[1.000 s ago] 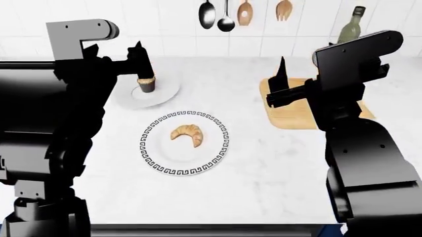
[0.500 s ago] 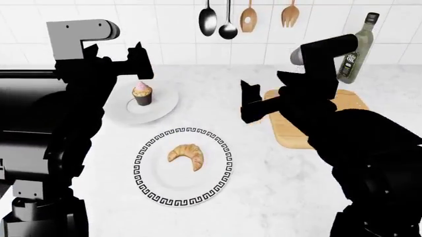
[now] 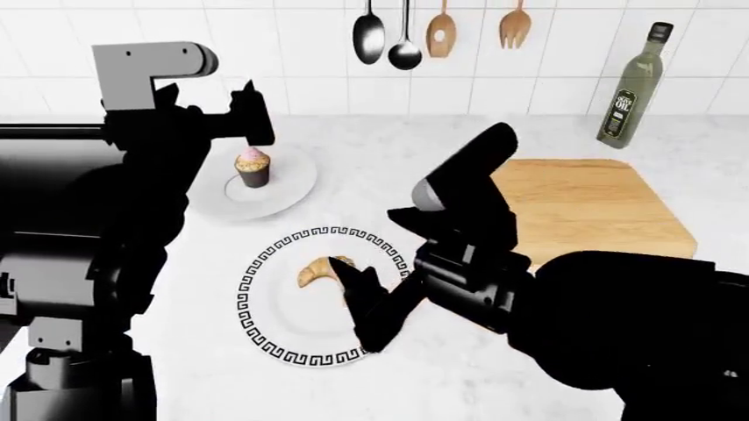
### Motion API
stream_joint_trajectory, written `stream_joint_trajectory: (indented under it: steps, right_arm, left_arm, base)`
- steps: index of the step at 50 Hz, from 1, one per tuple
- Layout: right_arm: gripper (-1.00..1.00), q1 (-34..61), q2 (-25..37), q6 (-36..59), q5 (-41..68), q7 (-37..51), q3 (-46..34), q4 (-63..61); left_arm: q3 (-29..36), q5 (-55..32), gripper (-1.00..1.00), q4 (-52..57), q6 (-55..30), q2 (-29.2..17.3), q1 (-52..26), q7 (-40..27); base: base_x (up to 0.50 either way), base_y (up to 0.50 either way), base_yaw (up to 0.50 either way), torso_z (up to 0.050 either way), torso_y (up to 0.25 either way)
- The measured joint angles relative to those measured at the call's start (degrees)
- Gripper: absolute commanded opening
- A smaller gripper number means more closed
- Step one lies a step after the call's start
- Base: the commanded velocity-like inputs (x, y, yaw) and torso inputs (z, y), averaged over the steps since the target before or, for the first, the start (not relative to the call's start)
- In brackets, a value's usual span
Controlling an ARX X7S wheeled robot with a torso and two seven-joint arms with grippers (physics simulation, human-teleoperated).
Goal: From the different types of pastries on the counter, select a croissant and place it on the cutting board. Then retrieve a jar of jam from the cabinet and place it alongside the croissant on the cutting board.
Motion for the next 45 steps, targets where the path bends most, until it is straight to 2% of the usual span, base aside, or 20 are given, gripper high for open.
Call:
stream_joint_trajectory:
  steps: [22, 45]
  right_arm:
    - [1.0, -0.7, 5.1, -9.1, -7.3, -6.2, -13.7, 6.2]
    - [1.0, 3.4, 2.9, -17.2, -17.3, -12.8, -24.8, 17.7]
  left_arm:
    - [0.9, 0.1, 1.0, -2.3, 1.9, -0.2, 0.5, 0.3]
    - [2.7, 0.4, 1.0, -4.5, 3.6, 0.0, 0.8, 0.9]
  base:
    - [0.0, 0.0, 0.0, 0.0, 0.0]
    - [0.0, 0.0, 0.0, 0.0, 0.0]
